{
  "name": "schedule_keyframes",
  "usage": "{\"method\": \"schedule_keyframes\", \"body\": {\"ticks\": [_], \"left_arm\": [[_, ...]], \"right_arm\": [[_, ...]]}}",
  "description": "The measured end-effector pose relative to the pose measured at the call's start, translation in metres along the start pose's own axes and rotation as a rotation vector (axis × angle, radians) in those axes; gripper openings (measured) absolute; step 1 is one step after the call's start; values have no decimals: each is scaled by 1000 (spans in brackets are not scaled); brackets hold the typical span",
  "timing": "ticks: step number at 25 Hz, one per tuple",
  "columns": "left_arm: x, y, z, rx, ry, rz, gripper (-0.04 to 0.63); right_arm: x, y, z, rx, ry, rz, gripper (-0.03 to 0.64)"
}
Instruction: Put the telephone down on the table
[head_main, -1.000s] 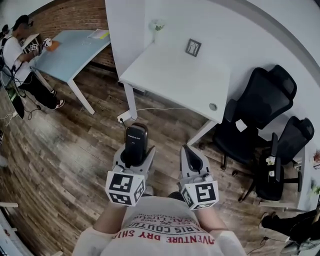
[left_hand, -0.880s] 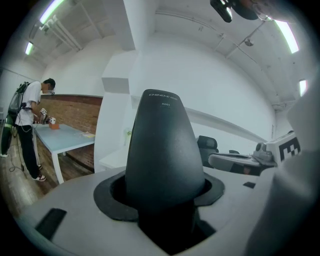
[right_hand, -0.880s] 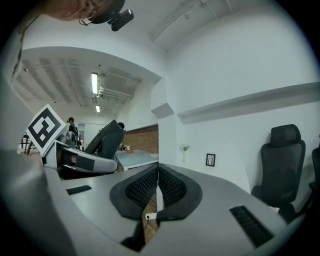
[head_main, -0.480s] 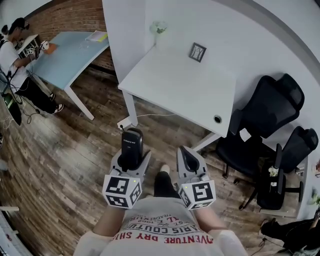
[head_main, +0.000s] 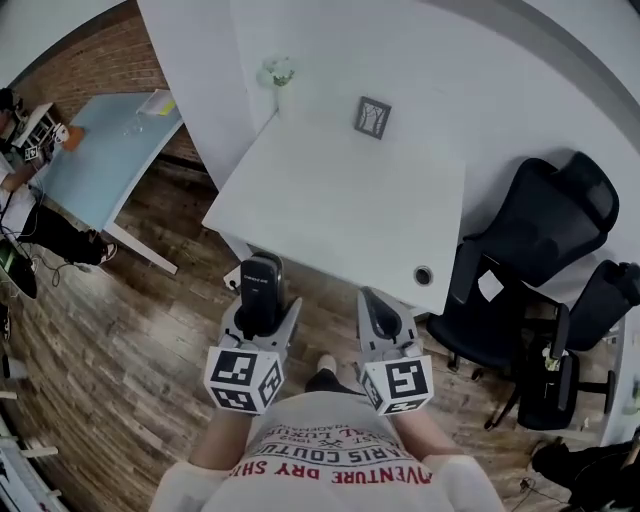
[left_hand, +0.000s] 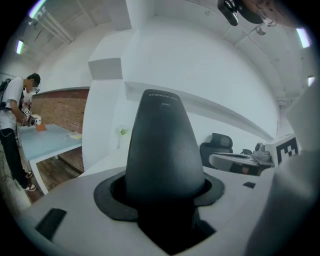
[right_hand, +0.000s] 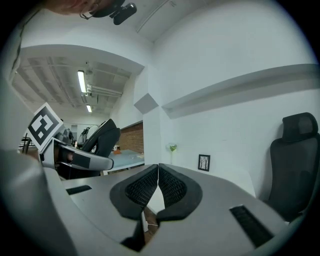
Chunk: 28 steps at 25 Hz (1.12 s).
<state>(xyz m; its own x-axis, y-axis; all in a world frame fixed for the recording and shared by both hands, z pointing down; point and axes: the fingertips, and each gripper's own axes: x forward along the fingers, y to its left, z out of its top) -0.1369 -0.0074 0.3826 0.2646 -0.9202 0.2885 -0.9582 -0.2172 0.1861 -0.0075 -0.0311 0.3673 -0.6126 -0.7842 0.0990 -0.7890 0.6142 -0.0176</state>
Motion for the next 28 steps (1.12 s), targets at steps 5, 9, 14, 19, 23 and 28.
{"method": "schedule_keyframes", "body": {"ticks": [5,9,14,19,23,28], "left_arm": [[66,-7,14,13,24,-24,285],[102,-5,21,11,45,-30,285],[137,7,32,15,64,-61,285],[182,22,43,33,86,-143,285],[218,35,61,46,95,-223,285],[262,63,77,60,125,-311,285]], "right_arm": [[38,-56,-8,38,26,-18,25],[62,-81,-12,62,48,-21,25],[91,-98,-12,72,51,-41,25],[121,-115,-11,74,65,-126,25],[154,-130,-8,85,70,-193,25],[199,-142,-2,91,77,-285,25]]}}
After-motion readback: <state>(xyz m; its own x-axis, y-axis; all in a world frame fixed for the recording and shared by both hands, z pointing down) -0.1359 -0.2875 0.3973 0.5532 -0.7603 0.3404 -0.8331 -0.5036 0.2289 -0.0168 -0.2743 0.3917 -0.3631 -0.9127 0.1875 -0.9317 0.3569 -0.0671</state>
